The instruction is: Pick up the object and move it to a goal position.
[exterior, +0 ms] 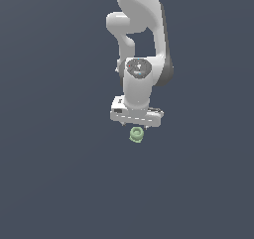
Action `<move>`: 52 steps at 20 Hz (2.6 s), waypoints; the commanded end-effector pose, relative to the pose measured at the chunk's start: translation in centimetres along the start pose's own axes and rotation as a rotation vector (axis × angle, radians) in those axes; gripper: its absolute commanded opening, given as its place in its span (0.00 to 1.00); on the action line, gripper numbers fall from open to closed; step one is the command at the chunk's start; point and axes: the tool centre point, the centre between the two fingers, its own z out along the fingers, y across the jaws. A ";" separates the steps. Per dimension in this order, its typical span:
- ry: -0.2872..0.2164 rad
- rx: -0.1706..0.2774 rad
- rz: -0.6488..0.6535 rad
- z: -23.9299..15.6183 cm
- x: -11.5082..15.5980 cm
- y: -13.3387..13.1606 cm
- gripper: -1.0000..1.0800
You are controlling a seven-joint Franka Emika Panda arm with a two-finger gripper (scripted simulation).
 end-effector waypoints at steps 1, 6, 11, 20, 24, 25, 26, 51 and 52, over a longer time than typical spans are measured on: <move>-0.002 -0.001 0.058 0.9 -0.3 -0.4 0.96; -0.003 -0.005 0.151 2.4 -0.7 -0.9 0.96; -0.004 -0.007 0.211 3.4 -1.0 -1.2 0.96; -0.005 -0.009 0.238 3.9 -1.2 -1.3 0.96; -0.005 -0.009 0.239 4.8 -1.2 -1.3 0.96; -0.005 -0.009 0.240 5.2 -1.2 -1.3 0.96; -0.004 -0.009 0.240 5.7 -1.3 -1.3 0.96; -0.004 -0.008 0.242 8.3 -1.3 -1.6 0.00; -0.004 -0.008 0.242 8.1 -1.3 -1.7 0.00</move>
